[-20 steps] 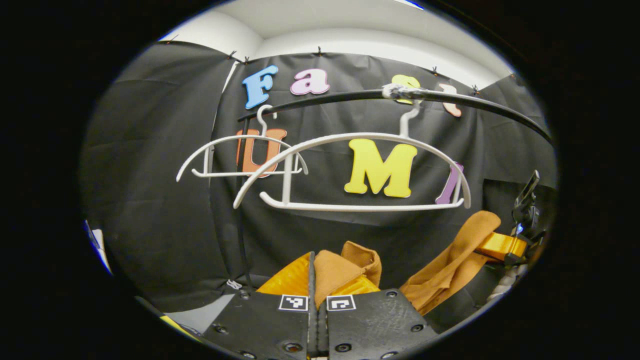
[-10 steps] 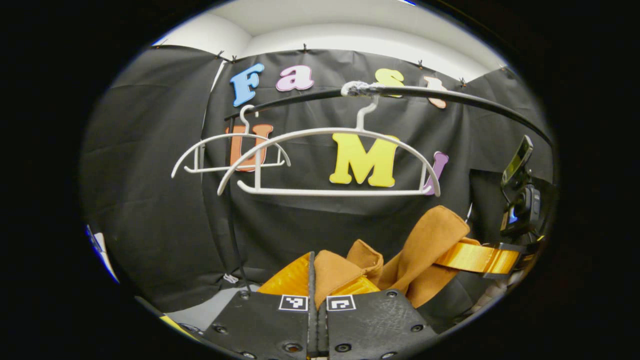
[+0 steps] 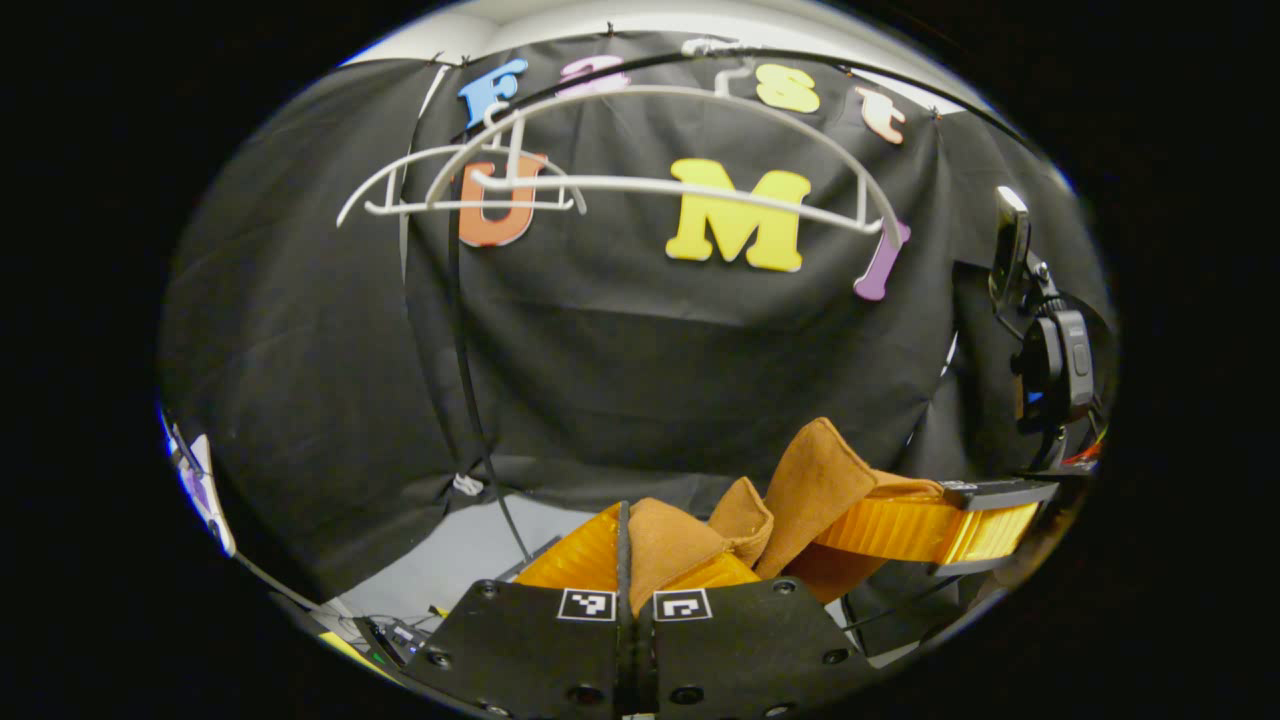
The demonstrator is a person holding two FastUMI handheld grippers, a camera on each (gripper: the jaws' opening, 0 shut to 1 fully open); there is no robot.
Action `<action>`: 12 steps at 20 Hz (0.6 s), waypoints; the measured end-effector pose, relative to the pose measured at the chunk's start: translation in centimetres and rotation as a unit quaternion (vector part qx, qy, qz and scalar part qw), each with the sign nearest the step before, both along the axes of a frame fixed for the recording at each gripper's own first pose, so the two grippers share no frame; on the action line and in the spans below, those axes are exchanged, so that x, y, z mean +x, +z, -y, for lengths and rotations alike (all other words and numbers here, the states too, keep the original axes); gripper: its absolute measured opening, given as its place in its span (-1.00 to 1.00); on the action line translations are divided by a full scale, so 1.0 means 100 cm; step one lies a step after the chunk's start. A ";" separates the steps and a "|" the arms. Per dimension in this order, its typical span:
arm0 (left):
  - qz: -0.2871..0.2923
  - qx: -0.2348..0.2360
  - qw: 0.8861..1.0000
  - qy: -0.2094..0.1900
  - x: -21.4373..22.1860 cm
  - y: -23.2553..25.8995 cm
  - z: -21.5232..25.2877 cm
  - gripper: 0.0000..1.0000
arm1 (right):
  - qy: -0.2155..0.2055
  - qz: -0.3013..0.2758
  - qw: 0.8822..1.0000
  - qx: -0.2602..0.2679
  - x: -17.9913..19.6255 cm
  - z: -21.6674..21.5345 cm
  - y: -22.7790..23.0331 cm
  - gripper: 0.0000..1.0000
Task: Grasp the clothes on the hanger with both hands and then place them into the laundry hamper below.
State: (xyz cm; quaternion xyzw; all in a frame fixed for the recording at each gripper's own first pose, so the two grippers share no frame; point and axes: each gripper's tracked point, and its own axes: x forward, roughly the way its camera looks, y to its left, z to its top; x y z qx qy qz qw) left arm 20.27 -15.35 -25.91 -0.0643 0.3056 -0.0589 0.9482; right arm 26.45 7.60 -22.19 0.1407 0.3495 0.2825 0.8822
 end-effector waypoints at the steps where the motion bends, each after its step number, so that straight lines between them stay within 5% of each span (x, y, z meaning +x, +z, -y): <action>1: -0.023 -0.008 1.000 0.002 -0.004 -0.014 0.003 -1.00 | 0.001 -0.020 1.000 -0.010 -0.002 0.001 -0.011 -0.92; 8: -0.212 -0.031 0.976 0.026 -0.031 -0.088 0.020 -0.99 | -0.001 -0.149 0.983 -0.107 -0.023 0.010 -0.090 -0.92; 12: -0.235 -0.008 0.972 0.020 -0.040 -0.093 0.016 -0.99 | -0.007 -0.170 0.977 -0.132 -0.025 0.013 -0.086 -0.92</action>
